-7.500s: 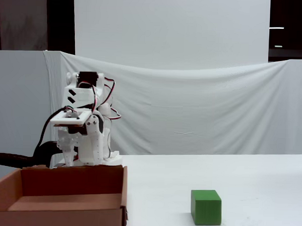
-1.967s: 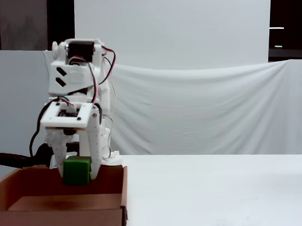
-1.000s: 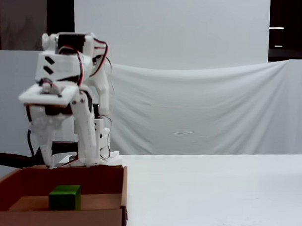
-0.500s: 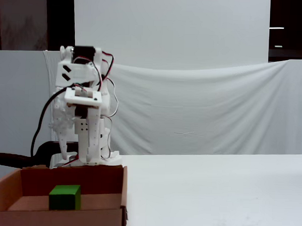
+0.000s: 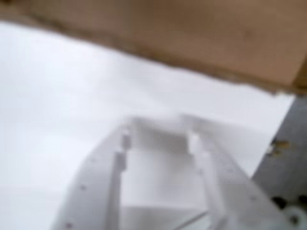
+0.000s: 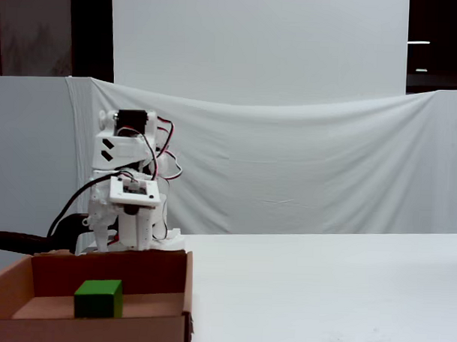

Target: Grasp a green cube and put it in a box.

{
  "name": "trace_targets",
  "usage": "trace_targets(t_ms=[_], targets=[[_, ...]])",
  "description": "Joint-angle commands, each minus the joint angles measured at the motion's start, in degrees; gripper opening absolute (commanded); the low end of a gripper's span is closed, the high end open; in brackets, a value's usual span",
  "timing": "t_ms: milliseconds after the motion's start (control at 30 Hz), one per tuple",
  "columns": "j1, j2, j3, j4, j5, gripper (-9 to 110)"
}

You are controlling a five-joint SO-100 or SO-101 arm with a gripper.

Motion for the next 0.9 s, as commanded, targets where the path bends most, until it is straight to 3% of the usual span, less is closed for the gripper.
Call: trace_targets(t_ms=[0,233,400,867], targets=[[-0.53,2.02,-0.09,2.72,-1.41,15],[-0.18,4.57,0.0,4.04,2.02,17],[0.09,4.57,0.0,2.64,26.63,21],[0.09,4.57,0.0,2.64,26.72,21]])
